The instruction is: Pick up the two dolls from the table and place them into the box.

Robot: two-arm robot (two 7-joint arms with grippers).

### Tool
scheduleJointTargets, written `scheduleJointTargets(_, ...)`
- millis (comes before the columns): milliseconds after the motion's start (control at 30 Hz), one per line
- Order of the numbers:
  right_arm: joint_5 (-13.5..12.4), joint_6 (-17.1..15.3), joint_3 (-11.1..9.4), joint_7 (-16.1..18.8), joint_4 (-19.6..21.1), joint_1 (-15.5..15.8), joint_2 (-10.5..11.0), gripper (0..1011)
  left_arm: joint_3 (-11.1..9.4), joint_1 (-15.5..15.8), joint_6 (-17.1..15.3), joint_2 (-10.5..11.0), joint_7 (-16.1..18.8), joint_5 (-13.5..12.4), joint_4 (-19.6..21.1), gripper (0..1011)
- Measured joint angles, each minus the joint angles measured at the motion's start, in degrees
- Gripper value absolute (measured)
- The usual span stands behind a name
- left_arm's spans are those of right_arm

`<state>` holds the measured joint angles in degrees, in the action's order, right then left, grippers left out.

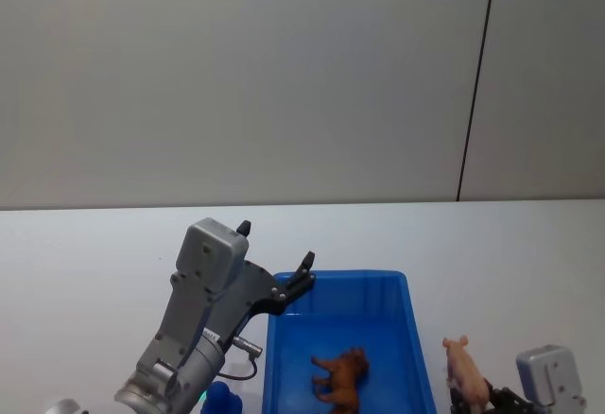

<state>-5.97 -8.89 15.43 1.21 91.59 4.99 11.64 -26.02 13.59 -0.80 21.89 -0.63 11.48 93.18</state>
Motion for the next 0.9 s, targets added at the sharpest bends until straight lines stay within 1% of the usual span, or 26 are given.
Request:
scheduleJointTargets(200,0.31,0.39,-0.27,-0.23,1.35,0.22,0.25,369,0.00,0.00,0.00,0.00,0.00,0.00,0.00,1001)
scheduleJointTargets(433,0.39,1.17,-0.74,0.18,4.00,0.46,0.79,369,0.00,0.00,0.00,0.00,0.00,0.00,0.00,1001)
scheduleJointTargets(533,0.15,1.50,-0.95,1.07,5.11,0.43,0.98,369,0.00,0.00,0.00,0.00,0.00,0.00,0.00,1001)
scheduleJointTargets(600,-0.39,1.70,-1.13,2.33,6.06,0.19,1.10,369,0.00,0.00,0.00,0.00,0.00,0.00,0.00,1001)
scheduleJointTargets(633,-0.39,1.70,-1.13,2.33,6.06,0.19,1.10,369,0.00,0.00,0.00,0.00,0.00,0.00,0.00,1001)
scheduleJointTargets(900,-2.08,1.44,-1.18,6.98,6.98,-1.51,0.72,369,0.00,0.00,0.00,0.00,0.00,0.00,0.00,1001)
